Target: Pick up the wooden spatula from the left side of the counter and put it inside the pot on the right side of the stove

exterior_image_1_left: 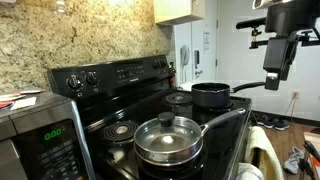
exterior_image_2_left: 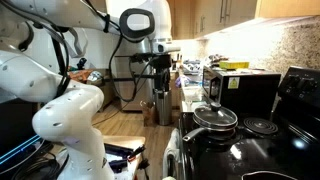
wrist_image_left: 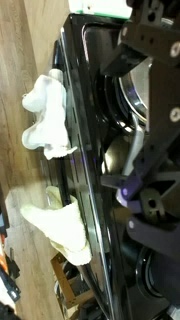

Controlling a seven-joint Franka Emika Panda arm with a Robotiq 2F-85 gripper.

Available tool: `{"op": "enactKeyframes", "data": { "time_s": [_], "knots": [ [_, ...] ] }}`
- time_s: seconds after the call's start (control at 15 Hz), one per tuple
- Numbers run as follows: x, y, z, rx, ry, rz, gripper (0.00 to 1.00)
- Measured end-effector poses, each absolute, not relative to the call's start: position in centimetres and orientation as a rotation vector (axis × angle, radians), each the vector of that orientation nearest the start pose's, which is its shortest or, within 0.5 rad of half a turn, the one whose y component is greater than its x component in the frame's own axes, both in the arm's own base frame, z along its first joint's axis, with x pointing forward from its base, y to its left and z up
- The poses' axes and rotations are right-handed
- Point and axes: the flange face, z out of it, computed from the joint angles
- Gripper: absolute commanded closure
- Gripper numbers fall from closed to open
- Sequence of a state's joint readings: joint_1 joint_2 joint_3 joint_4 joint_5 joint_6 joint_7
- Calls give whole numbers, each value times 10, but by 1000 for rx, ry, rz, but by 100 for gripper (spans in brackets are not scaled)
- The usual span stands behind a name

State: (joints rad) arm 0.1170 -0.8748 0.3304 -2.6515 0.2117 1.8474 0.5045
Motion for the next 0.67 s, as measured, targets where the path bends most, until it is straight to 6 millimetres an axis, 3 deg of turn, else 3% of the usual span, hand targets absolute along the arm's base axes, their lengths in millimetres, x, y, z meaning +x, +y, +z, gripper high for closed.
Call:
{"op": "enactKeyframes", "data": {
  "time_s": [0.4,0.67],
  "knots": [
    [268,152,485,-3145,343,-103,0],
    [276,160,490,-3149,114,-163,0]
  ]
}}
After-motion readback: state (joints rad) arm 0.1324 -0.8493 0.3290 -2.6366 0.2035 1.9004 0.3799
